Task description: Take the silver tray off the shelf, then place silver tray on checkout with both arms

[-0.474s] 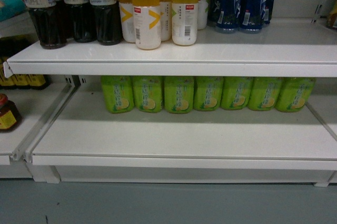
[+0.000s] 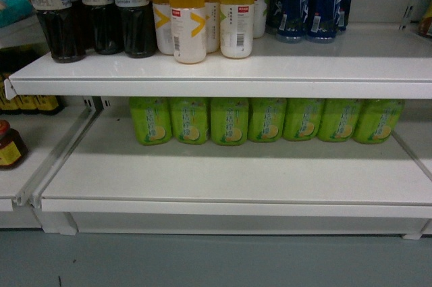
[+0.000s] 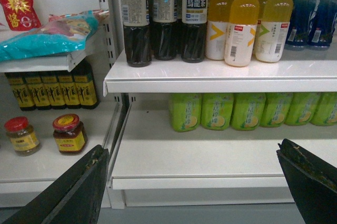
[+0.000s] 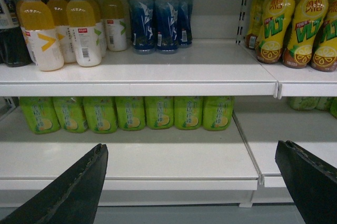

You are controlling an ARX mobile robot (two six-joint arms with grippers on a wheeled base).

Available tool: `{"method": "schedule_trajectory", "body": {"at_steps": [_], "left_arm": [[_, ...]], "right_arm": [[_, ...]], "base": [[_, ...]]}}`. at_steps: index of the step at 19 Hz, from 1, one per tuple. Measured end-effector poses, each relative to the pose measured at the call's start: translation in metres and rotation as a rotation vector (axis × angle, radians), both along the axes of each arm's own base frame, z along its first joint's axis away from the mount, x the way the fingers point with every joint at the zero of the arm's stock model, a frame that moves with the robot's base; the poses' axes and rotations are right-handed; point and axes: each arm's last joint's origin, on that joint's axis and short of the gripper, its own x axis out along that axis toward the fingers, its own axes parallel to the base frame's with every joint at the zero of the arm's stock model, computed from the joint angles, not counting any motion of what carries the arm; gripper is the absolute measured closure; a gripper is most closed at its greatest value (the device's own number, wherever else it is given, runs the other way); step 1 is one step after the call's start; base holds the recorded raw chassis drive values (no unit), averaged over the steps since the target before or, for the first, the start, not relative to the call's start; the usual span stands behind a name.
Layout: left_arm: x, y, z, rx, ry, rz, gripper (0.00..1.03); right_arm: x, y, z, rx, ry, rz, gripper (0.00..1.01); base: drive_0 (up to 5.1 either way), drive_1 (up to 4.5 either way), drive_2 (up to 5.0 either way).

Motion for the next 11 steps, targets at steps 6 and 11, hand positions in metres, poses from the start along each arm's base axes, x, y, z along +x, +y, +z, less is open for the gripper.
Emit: {"method": "schedule_trajectory", "body": {"at_steps": [6,11], "left_arm": [[0.0,0.0,-0.0003,0.0,0.003,0.0,0.05],[0.0,0.0,-0.0002,0.001,0.002,-0.001,0.05]], "right_arm": [[0.0,0.0,-0.0001,0.0,0.002,0.0,0.03],[0.0,0.0,0.0001,0.0,-0.001,0.0,0.03]], "base": [[0.0,0.0,0.0],[0.0,0.0,0.0]]}}
